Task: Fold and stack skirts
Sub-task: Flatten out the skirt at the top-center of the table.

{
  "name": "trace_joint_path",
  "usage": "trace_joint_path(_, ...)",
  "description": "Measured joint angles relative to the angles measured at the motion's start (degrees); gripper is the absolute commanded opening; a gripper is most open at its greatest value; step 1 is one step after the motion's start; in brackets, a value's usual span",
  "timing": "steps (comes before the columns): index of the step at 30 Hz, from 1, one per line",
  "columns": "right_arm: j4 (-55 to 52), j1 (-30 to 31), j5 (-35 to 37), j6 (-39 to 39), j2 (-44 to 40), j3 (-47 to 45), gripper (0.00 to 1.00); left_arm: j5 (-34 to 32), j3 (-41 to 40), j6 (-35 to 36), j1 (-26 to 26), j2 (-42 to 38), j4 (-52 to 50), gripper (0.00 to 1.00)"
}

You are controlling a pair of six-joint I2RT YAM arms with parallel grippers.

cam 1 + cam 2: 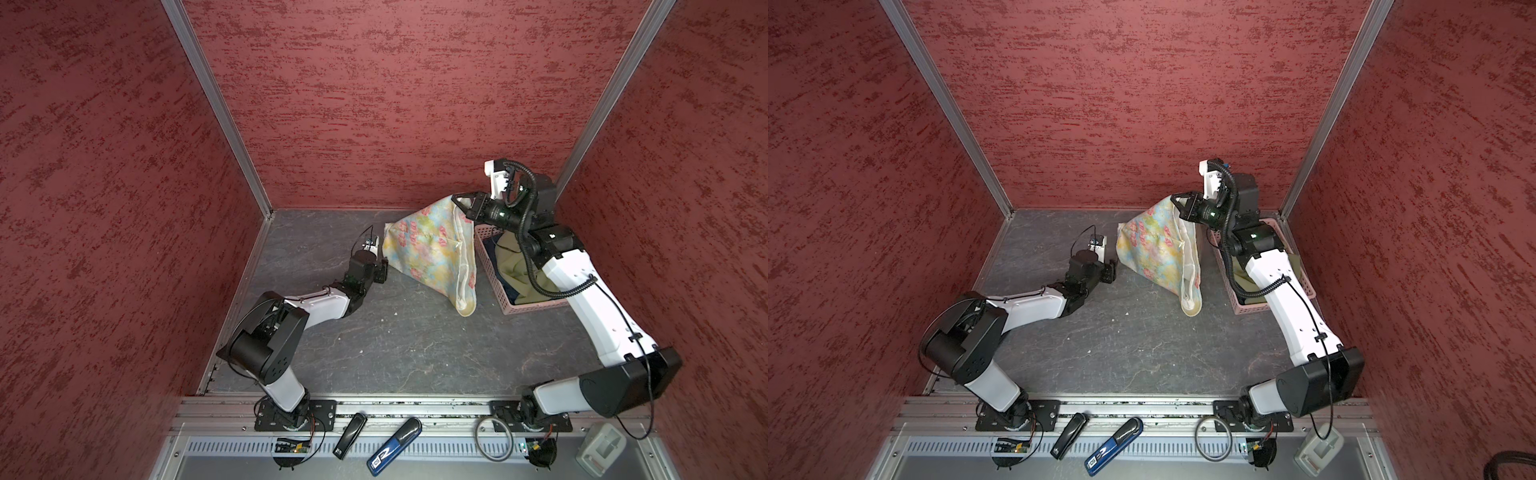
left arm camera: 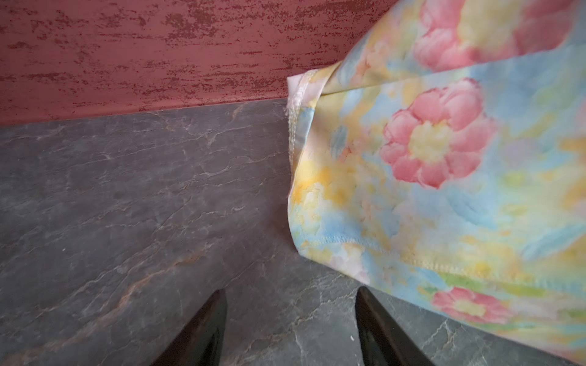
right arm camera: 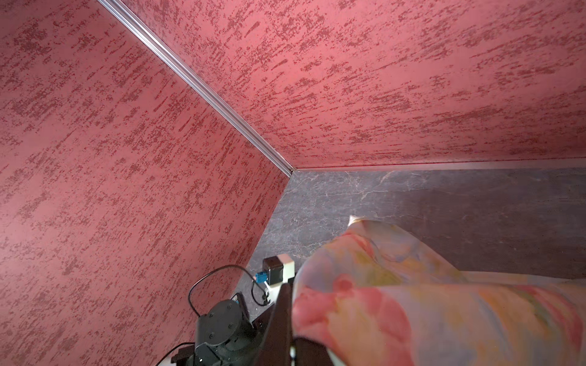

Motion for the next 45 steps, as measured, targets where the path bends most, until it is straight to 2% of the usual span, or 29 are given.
trace_joint_path(4,-0.02,0.00,-0.98,0.37,-0.20,0.02,0.00,2.91,10.47,1.86,1.22,7.63,-1.11,0.64)
trace_joint_path(8,-0.96,0.00,-1.90,0.28,-0.59,0.39,0.00,9.14,19.23,2.23,3.96,13.42,-2.78,0.64)
trace_joint_path(19,-5.66,0.22,-4.61,-2.60,-0.59,8.02,0.00,29.22,19.69,1.44,8.87,13.77,-1.77,0.65)
trace_joint_path(25,-7.72,1.53,-4.76,-3.82,-0.09,10.58,0.00,31.80,19.89,1.57,8.52,14.01,-1.51,0.64)
trace_joint_path(26,-8.46,2.03,-4.66,-4.15,0.11,11.10,0.00,31.80,21.05,1.55,8.44,14.64,-1.49,0.61)
trace_joint_path(27,-9.11,2.43,-4.48,-4.42,0.31,11.56,0.00,31.76,22.36,1.42,8.31,15.32,-1.38,0.52)
trace_joint_path(29,-10.40,3.37,-4.20,-4.94,0.46,12.22,0.00,31.95,26.43,1.16,8.13,17.94,-0.70,0.15)
trace_joint_path(30,-10.67,3.61,-4.17,-5.14,0.46,12.22,0.00,32.11,28.00,1.18,8.11,18.95,-0.55,0.00)
trace_joint_path(34,-12.11,4.26,-3.72,-5.70,0.44,12.20,0.00,34.77,34.80,0.17,7.96,22.51,-1.14,0.00)
trace_joint_path(39,-13.03,4.26,-2.38,-6.73,0.11,11.74,0.00,38.38,35.15,-1.18,9.01,20.65,-2.99,0.00)
trace_joint_path(42,-13.11,4.11,-1.88,-7.52,0.07,11.41,0.00,42.49,33.14,-3.50,12.50,16.31,-6.49,0.00)
trace_joint_path(45,-12.83,3.21,-1.88,-8.35,0.26,11.30,0.00,48.24,31.52,-8.33,19.19,10.54,-9.46,0.00)
